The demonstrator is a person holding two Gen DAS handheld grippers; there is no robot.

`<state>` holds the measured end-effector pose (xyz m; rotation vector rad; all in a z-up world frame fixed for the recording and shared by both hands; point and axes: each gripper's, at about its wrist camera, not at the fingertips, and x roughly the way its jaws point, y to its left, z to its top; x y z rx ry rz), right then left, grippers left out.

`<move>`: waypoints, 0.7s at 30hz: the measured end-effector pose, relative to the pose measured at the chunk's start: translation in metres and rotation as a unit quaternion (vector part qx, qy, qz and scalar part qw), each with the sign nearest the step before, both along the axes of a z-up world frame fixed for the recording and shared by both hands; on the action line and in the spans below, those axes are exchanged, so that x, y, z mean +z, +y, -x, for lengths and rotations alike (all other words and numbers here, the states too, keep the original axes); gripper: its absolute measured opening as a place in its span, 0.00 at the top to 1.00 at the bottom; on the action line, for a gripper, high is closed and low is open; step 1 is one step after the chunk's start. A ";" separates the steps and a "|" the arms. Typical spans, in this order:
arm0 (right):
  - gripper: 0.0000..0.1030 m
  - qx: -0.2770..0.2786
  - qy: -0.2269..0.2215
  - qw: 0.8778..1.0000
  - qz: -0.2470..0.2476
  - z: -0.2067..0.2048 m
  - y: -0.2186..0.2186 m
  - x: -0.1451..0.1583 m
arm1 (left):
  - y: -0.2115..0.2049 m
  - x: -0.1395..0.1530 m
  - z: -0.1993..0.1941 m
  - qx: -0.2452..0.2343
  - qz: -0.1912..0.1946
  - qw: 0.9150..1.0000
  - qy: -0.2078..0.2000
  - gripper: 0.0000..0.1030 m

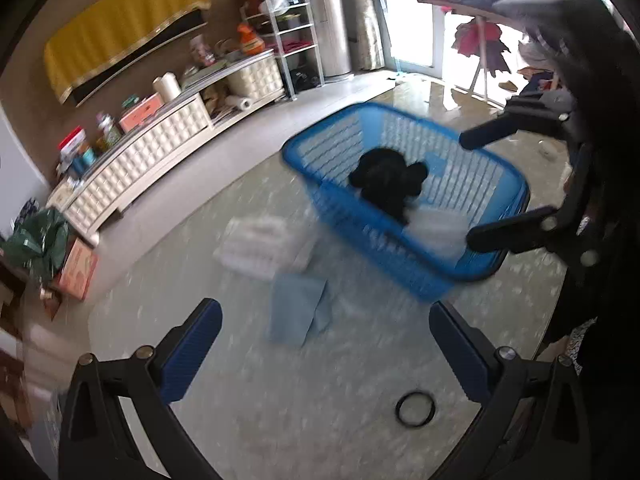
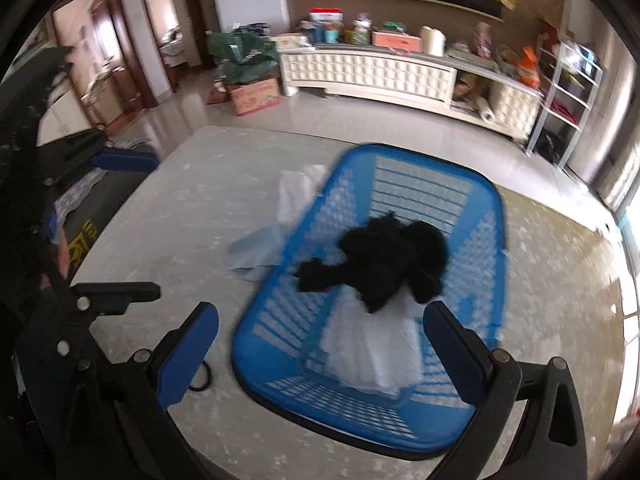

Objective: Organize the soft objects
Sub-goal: 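Move the right tool to the black rubber ring and grasp it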

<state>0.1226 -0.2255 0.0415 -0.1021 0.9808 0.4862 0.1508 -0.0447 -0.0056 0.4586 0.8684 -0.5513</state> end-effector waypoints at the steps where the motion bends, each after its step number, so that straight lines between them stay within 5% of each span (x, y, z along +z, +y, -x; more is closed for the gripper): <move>1: 0.00 0.010 -0.003 1.000 -0.001 0.002 0.007 0.000 | 0.008 -0.003 0.004 0.003 0.001 1.000 0.002 0.00; 7: 0.00 0.076 -0.019 0.997 0.010 0.007 0.051 -0.004 | 0.045 -0.028 0.034 0.011 0.029 0.999 0.022 0.00; 14: 0.00 0.156 -0.021 0.987 0.017 0.022 0.095 -0.015 | 0.071 -0.040 0.058 0.014 0.022 1.000 0.018 0.00; 21: 0.01 0.223 0.014 0.974 0.047 0.037 0.132 -0.056 | 0.095 -0.066 0.070 0.028 0.001 0.999 0.040 0.00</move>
